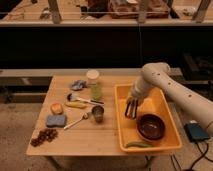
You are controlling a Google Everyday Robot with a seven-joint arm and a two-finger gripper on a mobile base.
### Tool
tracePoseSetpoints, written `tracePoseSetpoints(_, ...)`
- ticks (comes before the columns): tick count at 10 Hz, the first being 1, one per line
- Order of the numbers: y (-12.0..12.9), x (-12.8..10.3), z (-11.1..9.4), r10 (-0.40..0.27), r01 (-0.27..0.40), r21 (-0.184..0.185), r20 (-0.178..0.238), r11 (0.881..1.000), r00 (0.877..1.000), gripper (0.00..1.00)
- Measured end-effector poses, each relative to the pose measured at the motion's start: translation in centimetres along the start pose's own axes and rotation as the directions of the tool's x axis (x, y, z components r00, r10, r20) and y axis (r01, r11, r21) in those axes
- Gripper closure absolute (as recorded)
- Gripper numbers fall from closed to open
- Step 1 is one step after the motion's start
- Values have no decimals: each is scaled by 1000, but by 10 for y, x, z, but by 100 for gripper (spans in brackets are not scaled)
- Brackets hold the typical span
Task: Wipe tray with eraser
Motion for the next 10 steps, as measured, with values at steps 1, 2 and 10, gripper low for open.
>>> tracePoseSetpoints(1,9,7,3,23,-23,-13,-1,1000,1000,100)
tracePoseSetpoints(2,18,18,3,50,-51,-20,-6,999,999,100)
tracePoseSetpoints(10,35,75,-7,146,-148,-39,-53,988,988,100)
